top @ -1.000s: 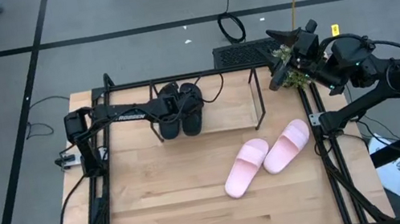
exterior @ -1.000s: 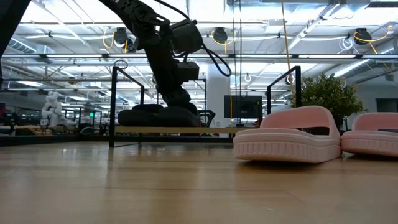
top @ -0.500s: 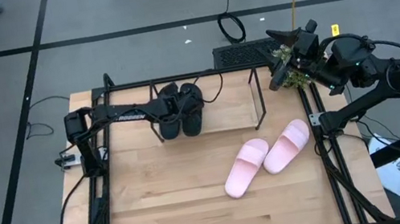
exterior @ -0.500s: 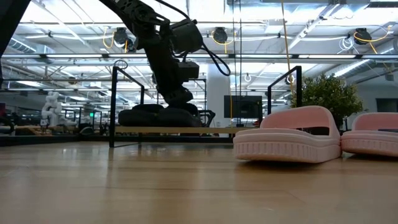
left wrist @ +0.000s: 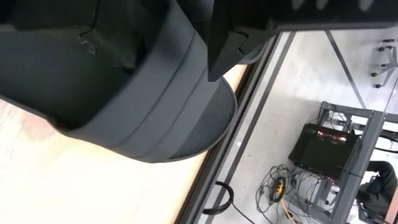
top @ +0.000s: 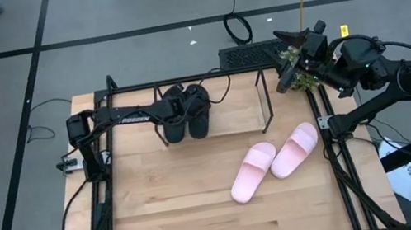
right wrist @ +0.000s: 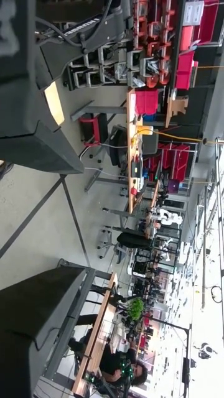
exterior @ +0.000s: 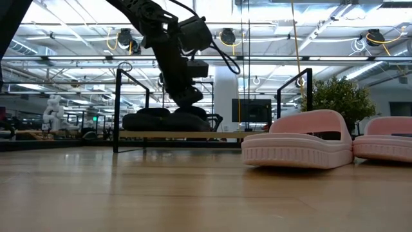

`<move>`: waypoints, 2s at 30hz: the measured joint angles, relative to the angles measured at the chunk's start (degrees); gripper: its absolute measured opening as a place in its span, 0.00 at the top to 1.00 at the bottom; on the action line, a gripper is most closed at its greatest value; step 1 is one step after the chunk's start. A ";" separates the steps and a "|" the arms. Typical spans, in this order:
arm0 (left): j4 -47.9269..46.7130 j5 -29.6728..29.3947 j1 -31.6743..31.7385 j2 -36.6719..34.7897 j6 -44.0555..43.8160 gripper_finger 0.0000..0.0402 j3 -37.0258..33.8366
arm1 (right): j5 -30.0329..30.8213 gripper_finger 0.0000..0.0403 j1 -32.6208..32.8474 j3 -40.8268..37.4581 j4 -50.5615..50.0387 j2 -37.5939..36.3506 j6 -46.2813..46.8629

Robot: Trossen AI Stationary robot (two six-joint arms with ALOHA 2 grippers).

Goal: Pick and place slides into the shelf
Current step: Put the black slipper on the shelf

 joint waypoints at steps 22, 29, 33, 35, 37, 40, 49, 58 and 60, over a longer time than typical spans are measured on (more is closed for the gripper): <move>-5.82 -0.38 0.00 0.00 -0.35 0.58 0.42 | 0.00 0.39 -0.01 0.00 -0.02 0.00 -1.28; -6.48 0.00 -0.15 0.00 -2.49 0.58 0.42 | 0.00 0.39 0.00 0.00 -0.01 0.00 -1.27; -7.03 0.02 -0.78 -0.02 -2.81 0.58 0.44 | 0.00 0.39 0.00 0.00 0.00 0.00 -1.27; -8.12 0.06 -1.23 -0.02 -3.04 0.58 0.44 | 0.00 0.39 -0.01 0.00 0.00 0.00 -1.21; -9.01 0.06 -1.60 -0.02 -3.04 0.58 0.44 | 0.00 0.39 -0.01 0.00 0.00 0.00 -1.09; -9.13 0.07 -1.94 -0.02 -3.04 0.58 0.44 | 0.00 0.39 0.01 0.00 0.00 0.00 -1.09; -7.02 0.02 -2.32 -0.02 -2.78 0.58 0.44 | 0.00 0.39 -0.01 0.00 0.02 0.00 -0.92; -5.16 0.06 -2.36 -0.09 -1.25 0.58 0.44 | 0.00 0.39 0.00 0.00 0.02 0.00 0.24; -5.16 0.07 -2.34 -0.09 -1.26 0.58 0.44 | -0.01 0.39 0.01 0.00 0.02 0.00 0.24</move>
